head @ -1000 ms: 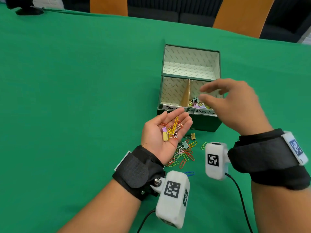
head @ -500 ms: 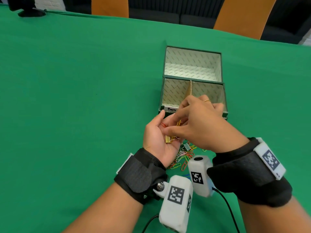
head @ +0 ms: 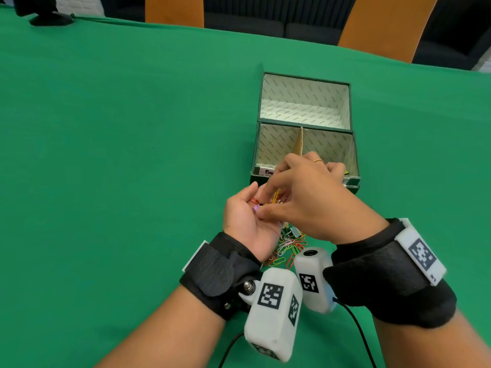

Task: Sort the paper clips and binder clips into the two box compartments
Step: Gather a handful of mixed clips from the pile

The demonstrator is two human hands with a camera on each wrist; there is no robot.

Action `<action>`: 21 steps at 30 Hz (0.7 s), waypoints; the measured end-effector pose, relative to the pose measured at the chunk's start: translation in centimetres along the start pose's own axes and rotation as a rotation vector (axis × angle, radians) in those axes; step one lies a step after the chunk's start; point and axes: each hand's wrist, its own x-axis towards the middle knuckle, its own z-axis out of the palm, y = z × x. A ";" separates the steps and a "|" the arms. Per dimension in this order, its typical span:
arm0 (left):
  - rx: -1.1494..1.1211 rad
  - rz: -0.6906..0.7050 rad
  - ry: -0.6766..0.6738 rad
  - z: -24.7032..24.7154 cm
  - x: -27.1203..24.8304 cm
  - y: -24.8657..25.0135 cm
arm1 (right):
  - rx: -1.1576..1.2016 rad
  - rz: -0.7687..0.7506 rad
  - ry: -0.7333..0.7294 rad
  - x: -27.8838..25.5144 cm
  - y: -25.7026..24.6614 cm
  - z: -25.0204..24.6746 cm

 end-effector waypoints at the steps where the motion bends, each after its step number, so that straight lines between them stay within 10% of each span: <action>1: 0.006 0.000 -0.009 0.0 0.0 0.0 | 0.014 -0.004 0.007 0.0 0.1 0.0; 14: -0.032 -0.001 -0.106 -0.2 0.3 0.0 | 0.646 0.059 0.081 0.5 2.0 -1.4; 21: -0.002 0.016 -0.085 -0.3 0.3 -0.2 | 0.592 0.012 -0.082 0.4 1.9 -1.2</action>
